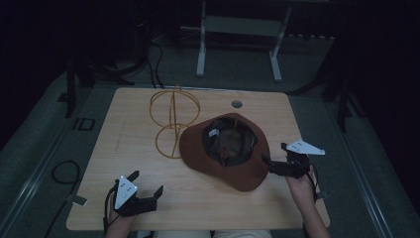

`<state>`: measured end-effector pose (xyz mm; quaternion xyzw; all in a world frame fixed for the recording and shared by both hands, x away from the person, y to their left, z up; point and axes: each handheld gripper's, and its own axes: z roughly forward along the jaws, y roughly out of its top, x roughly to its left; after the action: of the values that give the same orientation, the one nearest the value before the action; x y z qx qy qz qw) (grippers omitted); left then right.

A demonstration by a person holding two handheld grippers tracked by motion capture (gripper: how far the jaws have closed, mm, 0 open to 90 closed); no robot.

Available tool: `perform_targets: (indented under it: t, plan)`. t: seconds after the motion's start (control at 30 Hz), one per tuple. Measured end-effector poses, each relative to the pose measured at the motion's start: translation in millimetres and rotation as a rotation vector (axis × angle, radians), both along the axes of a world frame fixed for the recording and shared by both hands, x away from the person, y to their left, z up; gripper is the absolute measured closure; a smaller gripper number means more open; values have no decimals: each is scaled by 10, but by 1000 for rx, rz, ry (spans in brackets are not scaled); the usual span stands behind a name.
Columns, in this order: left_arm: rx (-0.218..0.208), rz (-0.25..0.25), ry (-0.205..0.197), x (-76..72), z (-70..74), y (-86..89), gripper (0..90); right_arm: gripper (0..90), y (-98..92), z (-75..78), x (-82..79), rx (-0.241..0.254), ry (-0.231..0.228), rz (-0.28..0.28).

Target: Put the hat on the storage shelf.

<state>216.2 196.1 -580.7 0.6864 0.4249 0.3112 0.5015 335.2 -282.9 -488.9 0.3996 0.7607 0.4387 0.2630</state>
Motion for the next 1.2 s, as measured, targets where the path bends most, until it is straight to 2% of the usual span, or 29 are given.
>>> perform_targets:
  t: [0.13, 0.23, 0.33, 0.47, 0.5, 0.57, 0.63, 0.7, 0.77, 0.83, 0.87, 0.9, 0.93, 1.07, 1.13, 1.2]
  plan:
    - [21, 0, 11, 4, 4, -6, 24, 118, 58, 54, 116, 4, -13, -3]
    - [31, -3, 13, 7, 0, -6, 24, 118, 134, 107, 297, 36, 1, 5]
    - [26, -5, 13, 6, -1, -5, 24, 118, 225, 130, 442, 7, 8, 10]
    - [38, -20, 25, 3, -4, -19, 24, 118, 319, 107, 658, 34, 60, 19]
    - [38, -20, 25, 3, -4, -19, 24, 118, 319, 107, 658, 34, 60, 19]
    - [44, -21, 22, 2, -3, -21, 24, 118, 389, 67, 796, 50, 102, 10]
    - [41, -18, 23, -1, -1, -15, 24, 119, 463, 38, 864, 12, 101, -23]
    - [40, -17, 22, -1, 0, -12, 24, 119, 490, 24, 895, -1, 103, -30]
    - [36, -17, 25, 0, -1, -5, 24, 119, 570, -36, 989, -40, 130, -66]
    - [35, -18, 31, 1, -1, -4, 24, 145, 625, -85, 1037, -91, 130, -107]
    - [32, -22, 39, 3, -1, -2, 24, 193, 642, -109, 1067, -105, 156, -108]
    - [19, -37, 42, 3, -4, -6, 24, 195, 658, -134, 1107, -106, 188, -102]
    - [28, -37, 42, 2, -2, -10, 24, 196, 675, -163, 1135, -110, 198, -104]
    - [43, -41, 44, 1, -4, -26, 24, 198, 753, -276, 1227, -160, 204, -152]
    - [44, -41, 43, -1, -3, -27, 24, 202, 795, -346, 1261, -222, 204, -160]
    - [44, -42, 42, -4, -1, -24, 24, 227, 823, -397, 1276, -241, 205, -171]
